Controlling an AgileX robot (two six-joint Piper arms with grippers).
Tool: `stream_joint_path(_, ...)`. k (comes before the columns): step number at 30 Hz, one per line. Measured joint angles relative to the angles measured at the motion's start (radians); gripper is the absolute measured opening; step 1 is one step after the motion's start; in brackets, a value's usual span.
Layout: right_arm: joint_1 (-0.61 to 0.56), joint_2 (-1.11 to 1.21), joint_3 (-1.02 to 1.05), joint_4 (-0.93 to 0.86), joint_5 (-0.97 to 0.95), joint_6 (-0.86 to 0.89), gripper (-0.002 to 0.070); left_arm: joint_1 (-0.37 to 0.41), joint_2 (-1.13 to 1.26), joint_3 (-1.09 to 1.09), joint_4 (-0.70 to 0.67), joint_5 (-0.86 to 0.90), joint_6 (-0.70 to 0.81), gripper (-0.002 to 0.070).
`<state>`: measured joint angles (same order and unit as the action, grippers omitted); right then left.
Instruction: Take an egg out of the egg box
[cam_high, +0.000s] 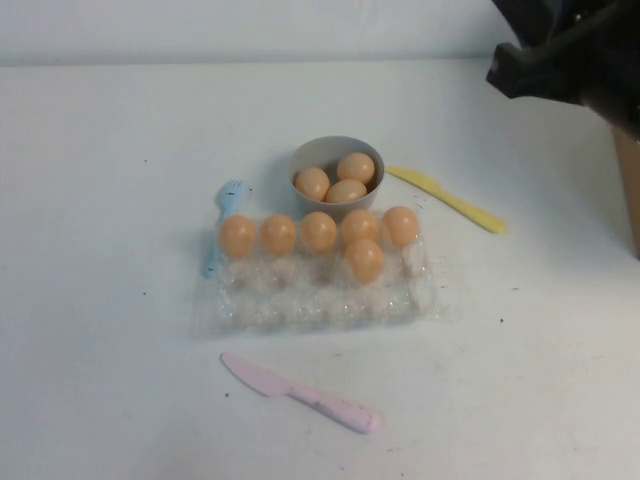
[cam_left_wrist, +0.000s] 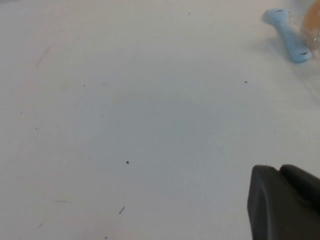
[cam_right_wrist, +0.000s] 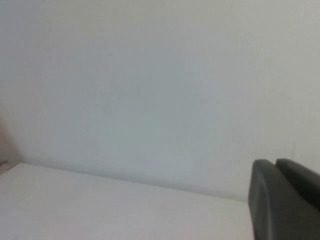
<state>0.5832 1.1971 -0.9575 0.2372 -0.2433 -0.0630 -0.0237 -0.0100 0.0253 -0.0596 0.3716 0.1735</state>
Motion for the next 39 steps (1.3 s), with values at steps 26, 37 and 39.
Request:
stream_joint_path(26, 0.0, -0.376, 0.274, -0.163, 0.136, 0.009, -0.0017, 0.0, 0.0, 0.0, 0.0, 0.0, 0.0, -0.0003)
stream_joint_path(37, 0.0, -0.513, 0.277, -0.293, 0.538, 0.006, -0.0017, 0.0, 0.0, 0.0, 0.0, 0.0, 0.0, -0.0003)
stream_joint_path(39, 0.0, -0.554, 0.288, -0.348, 0.539, 0.006, -0.0017, 0.0, 0.0, 0.0, 0.0, 0.0, 0.0, -0.0003)
